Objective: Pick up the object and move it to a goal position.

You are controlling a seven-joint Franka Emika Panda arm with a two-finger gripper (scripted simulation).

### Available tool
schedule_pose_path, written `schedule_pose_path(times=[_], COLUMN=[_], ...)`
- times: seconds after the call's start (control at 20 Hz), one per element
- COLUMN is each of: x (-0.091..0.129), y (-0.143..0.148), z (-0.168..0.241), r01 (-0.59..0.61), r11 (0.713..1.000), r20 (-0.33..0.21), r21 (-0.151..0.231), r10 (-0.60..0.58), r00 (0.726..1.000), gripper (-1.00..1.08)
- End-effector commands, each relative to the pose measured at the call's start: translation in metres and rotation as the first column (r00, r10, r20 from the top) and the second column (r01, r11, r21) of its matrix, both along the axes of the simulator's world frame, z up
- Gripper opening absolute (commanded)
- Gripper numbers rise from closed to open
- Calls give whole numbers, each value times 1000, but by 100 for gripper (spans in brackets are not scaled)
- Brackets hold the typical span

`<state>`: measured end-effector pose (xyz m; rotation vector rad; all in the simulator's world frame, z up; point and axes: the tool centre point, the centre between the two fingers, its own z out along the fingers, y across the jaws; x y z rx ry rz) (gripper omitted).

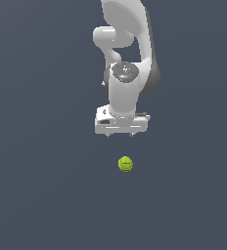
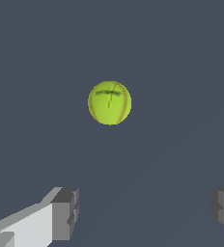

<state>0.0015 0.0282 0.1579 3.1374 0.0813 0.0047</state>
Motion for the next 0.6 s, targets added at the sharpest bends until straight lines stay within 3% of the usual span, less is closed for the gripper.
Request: schedule_pose_path(times=[0.0,0.55], x=[0,1], y=[0,8], z=[0,-1], r01=[0,23], r11=[1000,1000], r20=[0,-2], r21=[0,-1], r10=[0,-23], r00=[1000,1000], gripper=[100,100])
